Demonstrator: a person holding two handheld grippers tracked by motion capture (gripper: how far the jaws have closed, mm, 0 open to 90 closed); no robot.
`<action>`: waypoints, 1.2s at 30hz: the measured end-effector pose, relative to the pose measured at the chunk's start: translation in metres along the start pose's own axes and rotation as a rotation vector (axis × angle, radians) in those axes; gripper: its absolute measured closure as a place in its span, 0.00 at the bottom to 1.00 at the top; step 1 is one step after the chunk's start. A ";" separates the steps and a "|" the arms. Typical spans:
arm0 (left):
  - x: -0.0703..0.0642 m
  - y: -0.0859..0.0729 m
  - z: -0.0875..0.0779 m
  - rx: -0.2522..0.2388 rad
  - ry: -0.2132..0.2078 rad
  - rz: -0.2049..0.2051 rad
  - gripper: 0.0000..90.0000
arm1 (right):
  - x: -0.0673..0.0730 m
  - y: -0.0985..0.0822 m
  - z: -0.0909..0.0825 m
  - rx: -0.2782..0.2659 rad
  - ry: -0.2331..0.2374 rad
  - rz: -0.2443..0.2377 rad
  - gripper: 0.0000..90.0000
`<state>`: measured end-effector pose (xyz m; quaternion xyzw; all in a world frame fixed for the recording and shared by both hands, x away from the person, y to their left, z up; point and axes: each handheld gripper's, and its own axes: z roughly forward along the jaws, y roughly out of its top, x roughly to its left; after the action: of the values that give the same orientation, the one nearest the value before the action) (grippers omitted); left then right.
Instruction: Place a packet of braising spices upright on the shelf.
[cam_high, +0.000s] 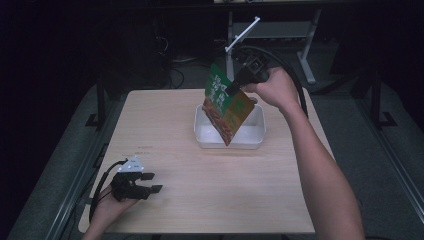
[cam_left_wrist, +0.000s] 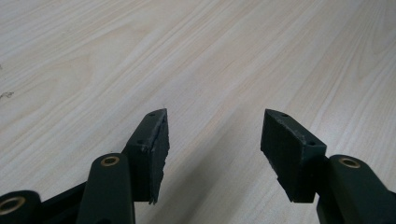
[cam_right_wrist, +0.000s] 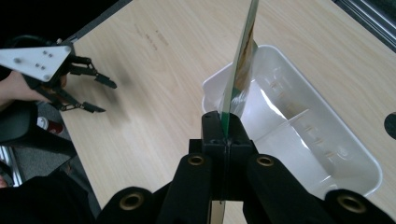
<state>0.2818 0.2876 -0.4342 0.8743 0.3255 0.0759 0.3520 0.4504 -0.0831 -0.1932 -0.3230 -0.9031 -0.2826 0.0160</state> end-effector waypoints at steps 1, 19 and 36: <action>0.000 0.000 0.000 0.000 0.000 0.000 0.46 | -0.002 0.001 0.001 -0.002 -0.001 0.002 1.00; 0.000 0.000 -0.001 -0.005 -0.005 -0.001 0.46 | -0.026 0.017 0.031 0.027 -0.030 0.035 1.00; 0.001 0.000 -0.002 -0.016 -0.008 -0.004 0.46 | -0.040 0.020 0.065 0.080 -0.014 0.081 1.00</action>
<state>0.2818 0.2891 -0.4331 0.8711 0.3252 0.0740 0.3605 0.5038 -0.0592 -0.2461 -0.3602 -0.8999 -0.2433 0.0340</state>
